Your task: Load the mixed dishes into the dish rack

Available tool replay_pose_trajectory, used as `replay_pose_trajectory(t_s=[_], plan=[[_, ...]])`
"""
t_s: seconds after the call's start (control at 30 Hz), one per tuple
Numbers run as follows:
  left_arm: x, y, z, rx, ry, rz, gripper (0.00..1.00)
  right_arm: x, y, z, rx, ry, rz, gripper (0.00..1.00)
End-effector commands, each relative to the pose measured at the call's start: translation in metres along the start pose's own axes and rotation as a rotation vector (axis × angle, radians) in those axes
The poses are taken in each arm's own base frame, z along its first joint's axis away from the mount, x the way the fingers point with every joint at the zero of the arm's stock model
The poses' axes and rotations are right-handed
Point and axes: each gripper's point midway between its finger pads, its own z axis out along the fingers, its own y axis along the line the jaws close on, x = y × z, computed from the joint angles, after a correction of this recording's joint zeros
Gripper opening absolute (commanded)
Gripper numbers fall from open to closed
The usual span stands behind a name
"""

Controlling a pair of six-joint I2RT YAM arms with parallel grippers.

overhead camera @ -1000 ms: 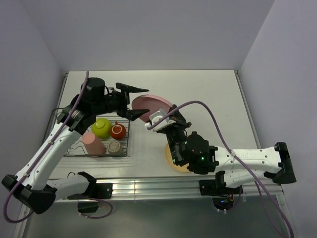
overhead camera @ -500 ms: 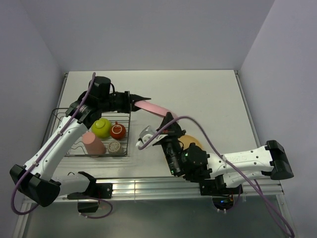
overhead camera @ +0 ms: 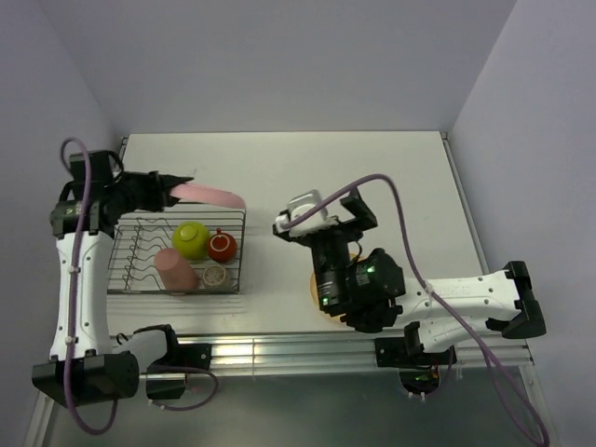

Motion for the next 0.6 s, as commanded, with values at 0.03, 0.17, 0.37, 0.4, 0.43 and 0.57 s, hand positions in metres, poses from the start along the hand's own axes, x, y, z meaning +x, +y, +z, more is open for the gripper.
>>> replay_pose_trajectory(t_s=[0.03, 0.17, 0.37, 0.4, 0.43, 0.57], plan=[[-0.025, 0.045, -0.049, -0.099, -0.103, 0.176, 0.0, 0.003, -0.052, -0.006, 0.07, 0.119, 0.292, 1.0], [-0.06, 0.061, -0.07, -0.146, -0.242, 0.259, 0.0, 0.024, -0.067, -0.013, 0.084, 0.178, 0.322, 1.0], [-0.104, 0.06, -0.109, -0.26, -0.483, 0.373, 0.0, 0.069, -0.072, -0.027, 0.119, 0.288, 0.378, 1.0], [-0.109, 0.059, -0.114, -0.273, -0.526, 0.377, 0.0, 0.074, -0.07, -0.029, 0.123, 0.303, 0.37, 1.0], [-0.109, 0.055, -0.117, -0.262, -0.541, 0.392, 0.0, 0.077, -0.068, -0.03, 0.125, 0.316, 0.356, 1.0], [-0.123, 0.058, -0.118, -0.304, -0.585, 0.359, 0.0, 0.089, -0.045, -0.024, 0.157, 0.365, 0.167, 1.0]])
